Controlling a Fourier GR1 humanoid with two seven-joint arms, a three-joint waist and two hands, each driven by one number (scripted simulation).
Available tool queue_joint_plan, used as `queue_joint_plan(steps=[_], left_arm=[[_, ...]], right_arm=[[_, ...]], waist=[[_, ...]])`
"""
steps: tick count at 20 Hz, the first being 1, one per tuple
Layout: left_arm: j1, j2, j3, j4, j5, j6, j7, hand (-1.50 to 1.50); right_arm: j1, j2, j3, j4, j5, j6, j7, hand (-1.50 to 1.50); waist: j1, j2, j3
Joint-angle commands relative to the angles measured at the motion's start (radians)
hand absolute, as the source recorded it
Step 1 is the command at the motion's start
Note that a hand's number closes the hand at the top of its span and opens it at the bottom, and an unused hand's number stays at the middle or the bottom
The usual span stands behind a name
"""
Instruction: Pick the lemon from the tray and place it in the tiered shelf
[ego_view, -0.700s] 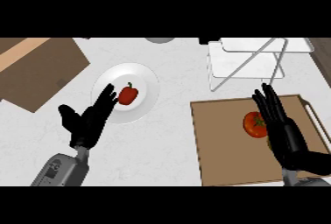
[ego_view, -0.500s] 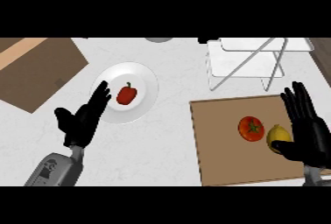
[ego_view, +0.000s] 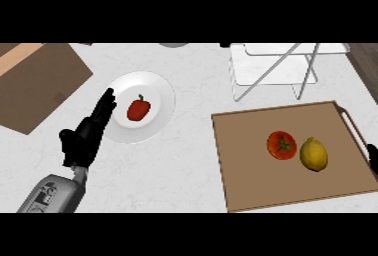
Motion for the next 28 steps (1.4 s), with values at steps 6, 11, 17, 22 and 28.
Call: queue_joint_plan(steps=[6, 11, 17, 22, 28], left_arm=[[0.006, 0.002, 0.013, -0.007, -0.043, -0.014, 0.007, 0.0], [-0.03, -0.051, -0.004, 0.039, -0.073, 0.002, -0.007, 0.0], [0.007, -0.056, -0.006, 0.011, -0.092, -0.001, -0.025, 0.0], [-0.007, -0.037, 0.014, 0.016, -0.082, -0.031, -0.006, 0.0], [-0.051, -0.065, -0.004, 0.007, -0.103, -0.017, 0.037, 0.0]], right_arm=[[0.113, 0.221, -0.214, -0.059, -0.108, -0.003, -0.372, -1.5], [0.227, 0.049, -0.003, -0.174, 0.032, 0.073, -0.082, -1.5], [0.255, -0.175, 0.044, -0.399, 0.143, 0.029, 0.292, -1.5], [0.278, -0.345, 0.106, -0.528, 0.217, 0.083, 0.592, -1.5], [0.213, -0.551, 0.199, -0.589, 0.285, 0.224, 0.915, -1.5]], waist=[[0.032, -0.007, -0.001], [0.036, -0.002, -0.004], [0.048, -0.002, -0.005], [0.047, -0.002, -0.006], [0.065, 0.003, -0.007]])
